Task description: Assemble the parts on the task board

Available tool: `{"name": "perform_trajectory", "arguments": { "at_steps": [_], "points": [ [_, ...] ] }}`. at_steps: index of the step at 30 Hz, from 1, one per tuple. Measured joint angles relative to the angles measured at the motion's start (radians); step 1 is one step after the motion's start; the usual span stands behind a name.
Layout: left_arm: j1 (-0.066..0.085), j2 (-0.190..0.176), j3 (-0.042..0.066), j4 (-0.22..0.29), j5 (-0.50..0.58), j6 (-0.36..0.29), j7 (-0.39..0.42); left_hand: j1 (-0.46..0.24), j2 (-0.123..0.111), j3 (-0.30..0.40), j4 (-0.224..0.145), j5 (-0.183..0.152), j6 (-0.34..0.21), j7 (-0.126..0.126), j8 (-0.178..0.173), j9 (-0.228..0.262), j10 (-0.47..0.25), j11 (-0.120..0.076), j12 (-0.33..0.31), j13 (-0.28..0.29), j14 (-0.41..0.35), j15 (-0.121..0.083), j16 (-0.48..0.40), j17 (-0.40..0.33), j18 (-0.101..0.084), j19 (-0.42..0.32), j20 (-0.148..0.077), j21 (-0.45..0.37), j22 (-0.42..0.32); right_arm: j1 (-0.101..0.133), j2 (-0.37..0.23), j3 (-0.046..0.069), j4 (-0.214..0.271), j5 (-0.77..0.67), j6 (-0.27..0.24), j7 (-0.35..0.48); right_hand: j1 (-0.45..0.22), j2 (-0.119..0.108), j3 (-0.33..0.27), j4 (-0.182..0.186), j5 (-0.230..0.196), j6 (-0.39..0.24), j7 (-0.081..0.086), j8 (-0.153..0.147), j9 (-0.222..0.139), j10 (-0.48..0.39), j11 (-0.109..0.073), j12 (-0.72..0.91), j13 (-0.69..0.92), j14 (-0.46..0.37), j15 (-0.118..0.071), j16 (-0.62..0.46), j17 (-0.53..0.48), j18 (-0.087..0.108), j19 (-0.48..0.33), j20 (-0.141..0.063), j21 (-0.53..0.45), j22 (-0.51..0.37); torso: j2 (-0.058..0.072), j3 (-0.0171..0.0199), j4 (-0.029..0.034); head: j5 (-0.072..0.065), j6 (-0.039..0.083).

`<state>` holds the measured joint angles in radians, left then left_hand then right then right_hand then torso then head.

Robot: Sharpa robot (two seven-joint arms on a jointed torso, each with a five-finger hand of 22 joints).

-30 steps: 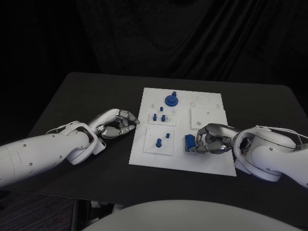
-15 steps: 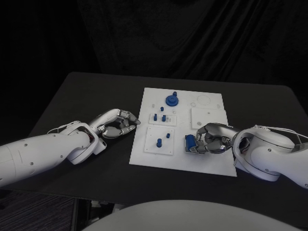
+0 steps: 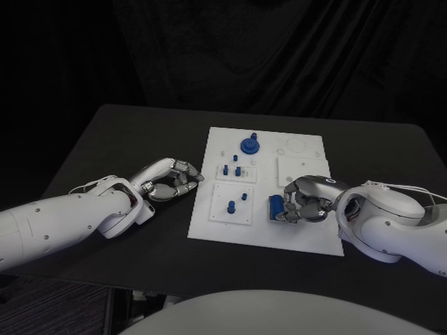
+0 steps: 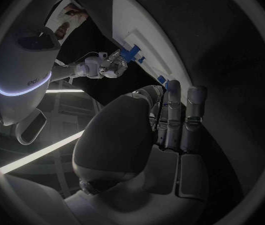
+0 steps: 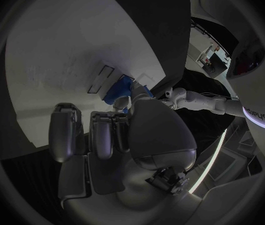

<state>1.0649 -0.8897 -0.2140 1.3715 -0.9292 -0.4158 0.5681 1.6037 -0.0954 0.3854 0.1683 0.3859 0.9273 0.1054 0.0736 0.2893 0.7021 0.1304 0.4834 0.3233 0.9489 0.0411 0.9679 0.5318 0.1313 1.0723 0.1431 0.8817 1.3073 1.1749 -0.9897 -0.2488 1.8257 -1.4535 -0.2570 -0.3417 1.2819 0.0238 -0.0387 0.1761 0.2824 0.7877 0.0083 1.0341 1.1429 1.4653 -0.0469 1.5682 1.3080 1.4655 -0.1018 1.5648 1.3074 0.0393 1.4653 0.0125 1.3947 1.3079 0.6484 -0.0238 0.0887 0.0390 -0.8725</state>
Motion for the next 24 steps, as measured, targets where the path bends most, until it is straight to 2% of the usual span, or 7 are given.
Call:
{"name": "perform_trajectory", "arguments": {
  "at_steps": [9,14,18,21,24],
  "points": [
    [0.000,0.000,0.000,0.000,0.000,0.003,-0.003,0.000,0.000,0.000,0.000,0.000,0.002,0.002,0.000,0.000,0.000,0.000,0.000,0.000,0.000,0.000,0.000,0.000,0.000,0.000,0.000,0.000,0.000,-0.002,0.016,0.000,0.000,-0.041,-0.008,-0.001,0.005,-0.006,0.000,-0.005,0.000,0.007,0.000,0.010,0.014,0.003,-0.003,0.000,0.000,0.000,0.000,0.000,0.000,0.000,0.000,0.000,0.004,0.000,0.000,0.0000,0.0000,-0.001,0.000],
    [0.000,0.000,0.000,0.000,0.000,0.005,-0.005,0.000,0.000,0.000,0.000,0.000,0.002,0.002,0.000,0.000,0.000,0.000,0.000,0.000,0.000,0.000,0.000,0.000,0.000,0.000,0.000,0.000,0.000,-0.006,0.025,0.001,-0.002,-0.057,-0.014,-0.006,-0.024,-0.035,-0.009,0.027,0.004,0.007,0.000,0.014,0.024,0.003,-0.003,0.000,0.000,0.000,0.000,0.000,0.000,0.000,0.000,0.000,0.004,0.000,0.000,0.0000,-0.0003,0.000,0.000],
    [0.000,0.000,0.000,0.001,0.000,0.006,-0.006,0.000,0.000,0.000,0.000,0.000,0.002,0.002,0.000,0.000,0.000,0.000,0.000,0.000,0.000,0.000,0.000,0.000,0.000,0.000,0.000,0.000,0.000,-0.010,0.028,0.001,-0.003,-0.066,-0.015,-0.009,-0.056,-0.067,0.003,0.065,0.004,0.005,0.002,0.014,0.028,0.003,-0.003,0.000,0.000,0.000,0.000,0.000,0.000,0.000,0.000,0.000,0.004,0.000,0.000,0.0000,-0.0004,0.001,0.000],
    [0.000,0.000,0.000,0.001,0.000,0.007,-0.007,0.000,0.000,0.000,0.000,0.000,0.002,0.002,0.000,0.000,0.000,0.000,0.000,0.000,0.000,0.000,0.000,0.000,0.000,0.000,0.000,0.000,0.000,-0.012,0.028,0.001,-0.003,-0.071,-0.015,-0.011,-0.083,-0.118,0.035,0.110,0.004,-0.008,0.000,0.014,0.028,0.003,-0.003,0.000,0.000,0.000,0.000,0.000,0.000,0.000,0.000,0.000,0.004,0.000,0.000,0.0000,-0.0004,0.002,0.000],
    [-0.001,-0.001,0.000,0.001,0.000,0.007,-0.007,0.000,0.000,0.000,0.000,0.000,0.002,0.002,0.000,0.000,0.000,0.000,0.000,0.000,0.000,0.000,0.000,0.000,0.000,0.000,0.000,0.000,0.000,-0.013,0.025,0.001,-0.002,-0.075,-0.015,-0.011,-0.119,-0.154,0.051,0.120,0.004,-0.011,0.004,0.007,0.028,0.003,-0.003,0.000,0.000,0.000,0.000,0.000,0.000,0.000,0.000,0.000,0.004,0.000,0.000,0.0000,-0.0004,0.003,0.000]
  ]
}}
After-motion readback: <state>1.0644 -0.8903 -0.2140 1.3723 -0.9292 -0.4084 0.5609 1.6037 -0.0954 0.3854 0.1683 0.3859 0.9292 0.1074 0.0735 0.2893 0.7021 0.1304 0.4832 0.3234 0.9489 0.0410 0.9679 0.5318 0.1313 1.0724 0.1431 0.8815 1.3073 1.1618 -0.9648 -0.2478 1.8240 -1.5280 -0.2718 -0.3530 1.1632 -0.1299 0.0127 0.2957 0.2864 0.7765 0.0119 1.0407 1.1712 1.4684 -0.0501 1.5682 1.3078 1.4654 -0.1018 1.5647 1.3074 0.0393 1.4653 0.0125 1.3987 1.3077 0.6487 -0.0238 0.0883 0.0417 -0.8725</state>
